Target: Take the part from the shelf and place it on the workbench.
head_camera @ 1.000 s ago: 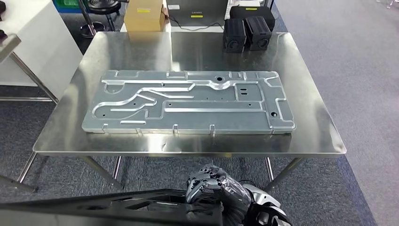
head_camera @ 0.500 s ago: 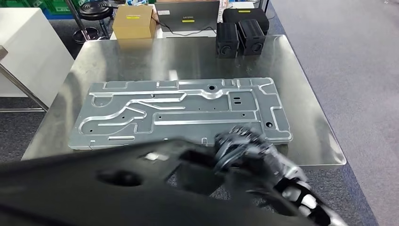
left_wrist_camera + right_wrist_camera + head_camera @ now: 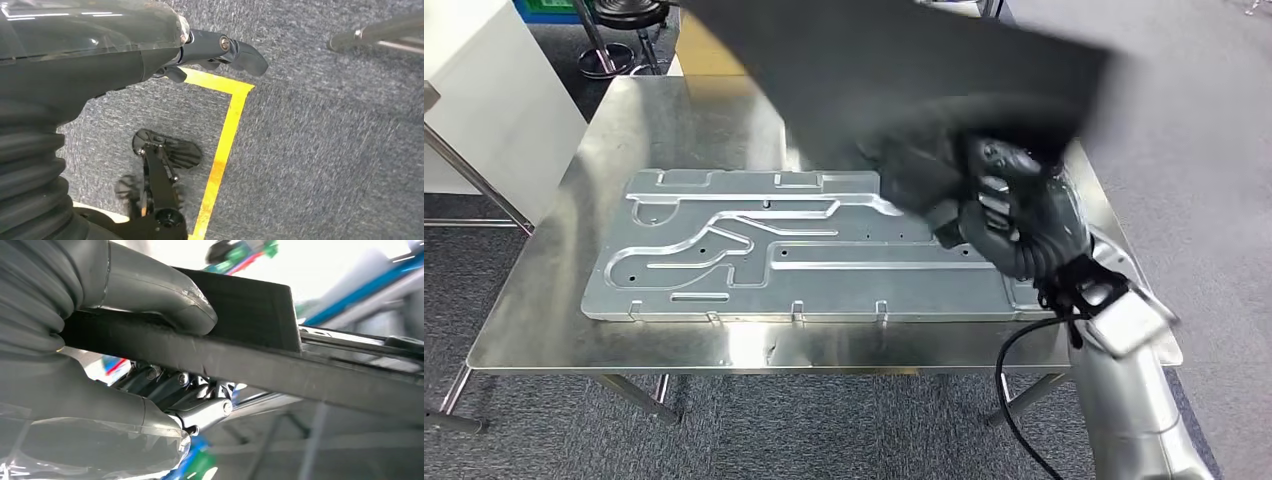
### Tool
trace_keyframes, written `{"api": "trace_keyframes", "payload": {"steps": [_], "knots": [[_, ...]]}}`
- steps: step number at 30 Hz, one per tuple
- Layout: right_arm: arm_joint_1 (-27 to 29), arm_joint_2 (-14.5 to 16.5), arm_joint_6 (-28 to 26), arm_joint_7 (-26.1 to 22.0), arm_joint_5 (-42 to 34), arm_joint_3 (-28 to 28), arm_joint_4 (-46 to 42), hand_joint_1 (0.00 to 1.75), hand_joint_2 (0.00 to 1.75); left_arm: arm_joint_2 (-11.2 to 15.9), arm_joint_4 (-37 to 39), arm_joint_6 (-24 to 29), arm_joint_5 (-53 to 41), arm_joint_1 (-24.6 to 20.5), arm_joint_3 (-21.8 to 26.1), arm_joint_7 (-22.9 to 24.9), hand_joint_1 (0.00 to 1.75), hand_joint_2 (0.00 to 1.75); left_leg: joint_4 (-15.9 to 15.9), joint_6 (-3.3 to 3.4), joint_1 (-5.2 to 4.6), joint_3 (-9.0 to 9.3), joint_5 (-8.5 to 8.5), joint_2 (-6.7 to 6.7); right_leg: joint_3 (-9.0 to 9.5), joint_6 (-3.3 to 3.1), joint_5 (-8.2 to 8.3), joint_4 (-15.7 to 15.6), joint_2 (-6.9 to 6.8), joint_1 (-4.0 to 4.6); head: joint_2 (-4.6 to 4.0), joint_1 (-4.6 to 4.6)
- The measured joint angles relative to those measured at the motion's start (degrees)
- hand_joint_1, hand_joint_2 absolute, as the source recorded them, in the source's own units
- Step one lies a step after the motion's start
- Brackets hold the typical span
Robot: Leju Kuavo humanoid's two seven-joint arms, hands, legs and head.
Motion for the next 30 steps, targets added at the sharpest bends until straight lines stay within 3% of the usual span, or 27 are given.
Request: {"api": "trace_keyframes", "payload": {"steps": [2,3,6,8,12,13,15,16,18,23,25,27,28,29,30], "knots": [[-2.3,0.0,-3.1,2.5,5.1,0.0,3.4,1.57,1.75,0.0,0.0,-0.1,0.0,-0.1,0.0,-0.2,0.0,1.75,0.1,-0.36,-0.13,0.16,-0.31,-0.05,2.71,-0.38,3.53,-7.0,0.02,0.18,0.0,-0.02],[-3.5,0.0,-5.0,3.8,8.0,0.2,5.3,1.57,1.75,0.0,0.0,-0.2,-0.1,-0.2,0.0,-0.3,0.0,1.75,0.2,-0.59,-0.2,0.13,-0.36,-0.06,3.5,-0.56,4.21,-9.1,0.04,0.31,0.0,-0.04],[-7.1,-0.1,-10.3,7.2,17.8,1.9,12.3,1.57,1.75,-0.1,0.0,-0.7,-0.1,-0.3,0.0,-0.5,0.0,1.75,0.0,-1.35,-0.24,0.02,-0.38,-0.05,3.84,-1.22,4.34,-10.4,0.09,0.41,0.0,-0.05],[-9.7,-0.2,-12.8,9.3,25.1,4.2,17.9,1.57,1.75,-0.1,0.0,-1.6,0.3,-0.4,0.0,-0.7,0.0,1.75,1.2,-1.91,-0.23,-0.45,-1.39,0.02,4.11,-1.85,4.59,-10.9,0.04,0.11,0.0,-0.09],[-14.5,0.3,-14.5,12.2,37.1,10.6,30.4,1.57,1.75,-0.1,0.1,-2.9,1.0,-0.7,0.2,-1.5,0.0,1.75,13.9,-2.64,0.05,-6.64,-7.02,0.1,4.29,-2.42,4.63,-11.1,-0.07,0.14,0.0,-0.13],[-15.3,0.8,-14.5,12.8,39.6,12.3,33.4,1.57,1.75,-0.2,0.1,-3.0,1.0,-0.7,0.2,-1.7,0.0,1.75,15.2,-2.72,0.09,-7.55,-6.92,0.1,4.3,-2.45,4.59,-11.1,-0.1,0.19,0.0,-0.11],[-17.0,2.1,-14.6,13.7,43.8,16.1,39.3,1.57,1.75,-0.2,0.2,-2.9,0.9,-0.7,0.3,-2.2,0.0,1.75,12.1,-2.72,0.14,-6.56,-3.86,0.12,4.35,-2.42,4.46,-11.0,-0.12,0.24,0.0,-0.12],[-18.1,3.0,-14.7,14.0,45.8,18.2,42.8,1.57,1.75,-0.2,0.2,-2.8,0.9,-0.8,0.3,-2.5,0.0,1.75,8.2,-2.62,0.16,-4.97,-1.56,0.15,4.37,-2.35,4.35,-10.9,-0.12,0.25,0.0,-0.11],[-20.6,4.9,-15.0,14.5,48.0,21.6,48.9,1.57,1.75,-0.3,0.2,-2.5,0.6,-1.1,0.3,-2.9,0.0,1.75,1.7,-2.27,-0.02,-1.97,0.89,0.16,4.25,-2.03,4.15,-10.7,-0.07,0.43,0.0,-0.11],[-22.5,8.0,-15.3,15.3,50.1,27.8,58.3,1.57,1.75,-0.3,0.2,-2.4,-0.1,-1.4,0.3,-3.5,0.0,1.75,-0.8,-1.09,0.09,-0.64,1.0,-0.05,4.04,-0.75,3.23,-9.9,-0.27,0.53,0.0,0.0],[-22.6,8.7,-16.1,16.0,50.2,29.1,60.6,1.57,1.75,-0.4,0.2,-2.3,-0.3,-1.6,0.3,-3.6,0.0,1.75,-1.2,-0.63,0.24,-0.28,1.05,0.0,1.82,-0.23,0.72,-5.3,-0.27,0.32,0.0,0.08],[-22.5,9.3,-17.6,16.7,50.1,29.9,62.6,1.57,1.75,-0.4,0.2,-2.3,-0.5,-1.8,0.2,-3.7,0.0,1.75,-1.1,-0.3,0.19,-0.17,0.91,0.03,-2.04,0.08,-1.95,1.9,-0.27,0.13,0.0,0.13],[-22.2,9.4,-18.5,16.9,50.0,30.1,63.3,1.18,1.31,-0.4,0.2,-2.2,-0.6,-1.8,0.1,-3.9,0.0,1.75,-1.1,-0.24,0.18,-0.07,0.8,0.03,-3.43,0.15,-2.28,4.2,-0.28,0.03,0.0,0.13],[-22.0,9.5,-19.4,17.0,49.8,30.3,64.0,0.79,0.87,-0.4,0.2,-2.2,-0.6,-1.8,0.1,-4.1,0.0,1.75,-1.0,-0.23,0.18,0.06,0.65,0.0,-3.87,0.17,-1.52,4.5,-0.28,-0.08,0.0,0.13],[-21.7,9.7,-20.2,17.1,49.5,30.3,64.6,0.39,0.44,-0.4,0.2,-2.2,-0.7,-1.7,0.0,-4.3,0.0,1.75,-0.9,-0.29,0.18,0.21,0.47,-0.04,-3.21,0.11,0.19,2.6,-0.29,-0.17,0.0,0.14]]}}
